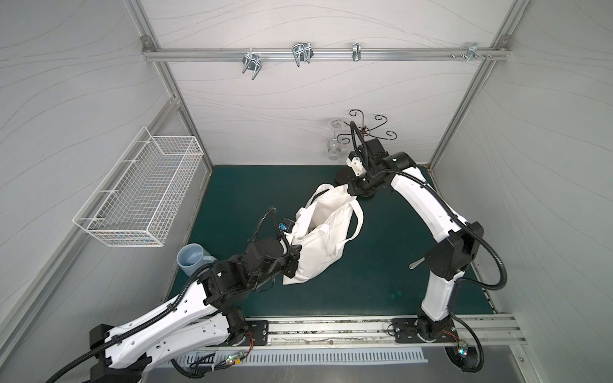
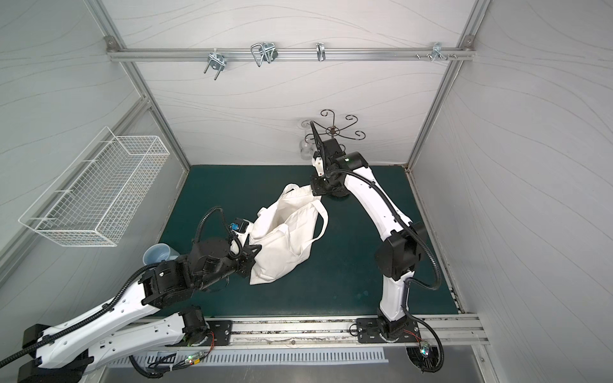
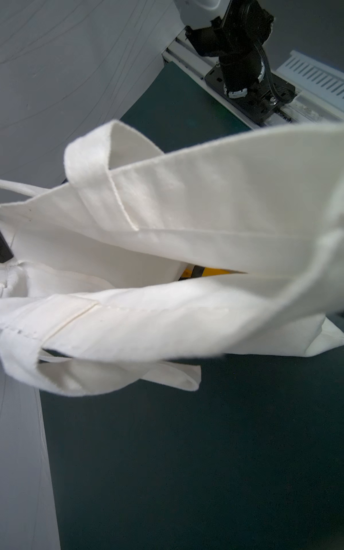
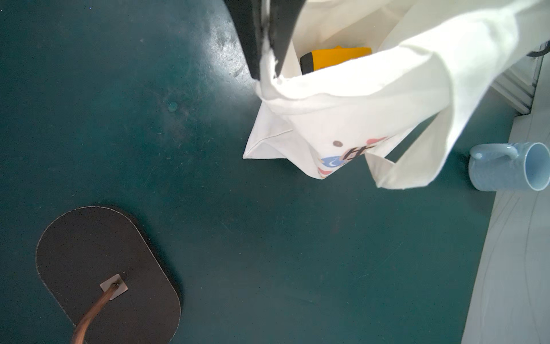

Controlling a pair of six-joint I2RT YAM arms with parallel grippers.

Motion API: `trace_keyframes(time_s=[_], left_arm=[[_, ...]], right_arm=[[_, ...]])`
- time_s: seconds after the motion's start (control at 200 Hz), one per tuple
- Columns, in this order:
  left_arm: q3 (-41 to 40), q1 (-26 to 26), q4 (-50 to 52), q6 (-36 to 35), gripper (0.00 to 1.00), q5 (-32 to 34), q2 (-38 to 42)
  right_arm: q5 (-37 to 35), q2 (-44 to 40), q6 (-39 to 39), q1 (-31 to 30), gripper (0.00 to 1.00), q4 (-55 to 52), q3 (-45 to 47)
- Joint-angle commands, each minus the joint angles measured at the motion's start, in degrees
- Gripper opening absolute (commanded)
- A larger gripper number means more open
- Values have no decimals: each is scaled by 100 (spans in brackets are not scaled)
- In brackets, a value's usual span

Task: Place the art knife into the pouch
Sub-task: Adjust the pouch at the center of the board.

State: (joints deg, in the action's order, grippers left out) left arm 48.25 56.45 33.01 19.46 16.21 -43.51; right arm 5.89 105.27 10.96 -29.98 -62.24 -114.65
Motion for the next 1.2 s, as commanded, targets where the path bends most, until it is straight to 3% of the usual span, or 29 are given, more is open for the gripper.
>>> trace_keyframes(time_s=[0.0,0.2,0.455,0.525,0.755,0.97,1.196], left_arm=[[542,16,326,-113,0,771,32],[1143,-370,534,-273,0,1338,-443],[1599,-2624,-218,-212,0,465,-1094],[1601,-3033,-550,-133,0,382,-1420],[1263,-3184,-1997,-100,0,118,-2139],[676,-3185,-2482,-51,0,-759,-1729],[754,-3191,-2141,-436,0,-2053,-1323]], right_arm=[[-268,-750,-31,23,0,-103,66],[-534,-1558,33,-51,0,-280,377],[-1120,-2406,72,-624,0,-694,582],[-1271,-2550,125,-841,0,-785,628],[-1066,-2797,199,-1349,0,-327,1400],[-223,-2860,-45,-1227,0,701,1888],[1133,-2973,-94,-386,42,1484,1930]])
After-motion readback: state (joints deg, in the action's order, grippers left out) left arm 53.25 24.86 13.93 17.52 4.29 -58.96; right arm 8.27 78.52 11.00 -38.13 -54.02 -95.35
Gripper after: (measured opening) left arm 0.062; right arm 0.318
